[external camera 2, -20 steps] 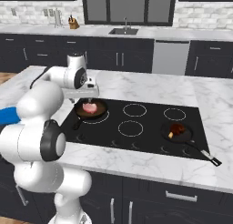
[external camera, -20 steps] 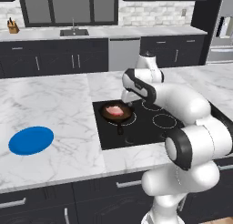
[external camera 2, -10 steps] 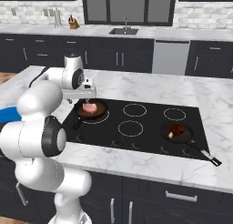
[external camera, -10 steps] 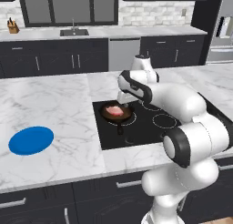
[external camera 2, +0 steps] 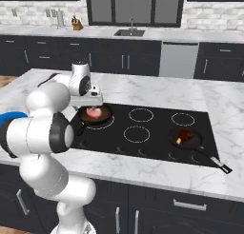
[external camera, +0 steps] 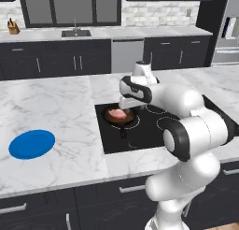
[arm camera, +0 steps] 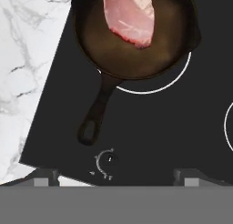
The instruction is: Place one of the steaks on the plate and the other in the bowl. Then place the bowl in the fridge.
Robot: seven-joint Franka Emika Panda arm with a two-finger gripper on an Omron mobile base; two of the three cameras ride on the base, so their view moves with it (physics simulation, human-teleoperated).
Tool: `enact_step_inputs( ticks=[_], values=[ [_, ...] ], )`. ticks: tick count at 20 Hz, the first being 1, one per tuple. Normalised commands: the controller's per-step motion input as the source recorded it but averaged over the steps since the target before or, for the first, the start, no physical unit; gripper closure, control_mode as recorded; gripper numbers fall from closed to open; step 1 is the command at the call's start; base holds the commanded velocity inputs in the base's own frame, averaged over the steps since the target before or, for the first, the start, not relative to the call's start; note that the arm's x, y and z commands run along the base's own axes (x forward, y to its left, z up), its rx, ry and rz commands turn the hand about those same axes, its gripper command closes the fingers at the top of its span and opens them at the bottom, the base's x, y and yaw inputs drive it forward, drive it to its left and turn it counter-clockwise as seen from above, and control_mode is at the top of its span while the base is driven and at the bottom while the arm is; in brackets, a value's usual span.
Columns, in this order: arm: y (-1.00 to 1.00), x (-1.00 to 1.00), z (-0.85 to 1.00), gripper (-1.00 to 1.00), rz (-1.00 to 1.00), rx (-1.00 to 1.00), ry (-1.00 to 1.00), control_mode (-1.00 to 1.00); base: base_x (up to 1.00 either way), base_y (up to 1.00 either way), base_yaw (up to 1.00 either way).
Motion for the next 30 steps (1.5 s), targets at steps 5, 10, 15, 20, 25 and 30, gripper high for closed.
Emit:
enact_step_inputs(
  ticks=[5, 10, 15, 20, 25, 30],
  values=[
    [0.0, 0.38, -0.23, -1.0, 0.0, 0.0, 0.04, -1.0, 0.0, 0.0, 0.0],
    [0.01, 0.38, -0.3, -1.0, 0.0, 0.0, 0.0, -1.0, 0.0, 0.0, 0.0],
    [0.0, 0.5, -0.3, -1.0, 0.0, 0.0, 0.0, -1.0, 0.0, 0.0, 0.0],
    [0.01, 0.51, -0.28, -1.0, 0.0, 0.0, 0.0, -1.0, 0.0, 0.0, 0.0],
    [0.17, 0.38, -0.27, -1.0, 0.0, 0.0, 0.0, -1.0, 0.0, 0.0, 0.0],
    [0.15, 0.24, -0.16, -1.0, 0.0, -0.02, 0.0, -1.0, 0.0, 0.0, 0.0]
  ],
)
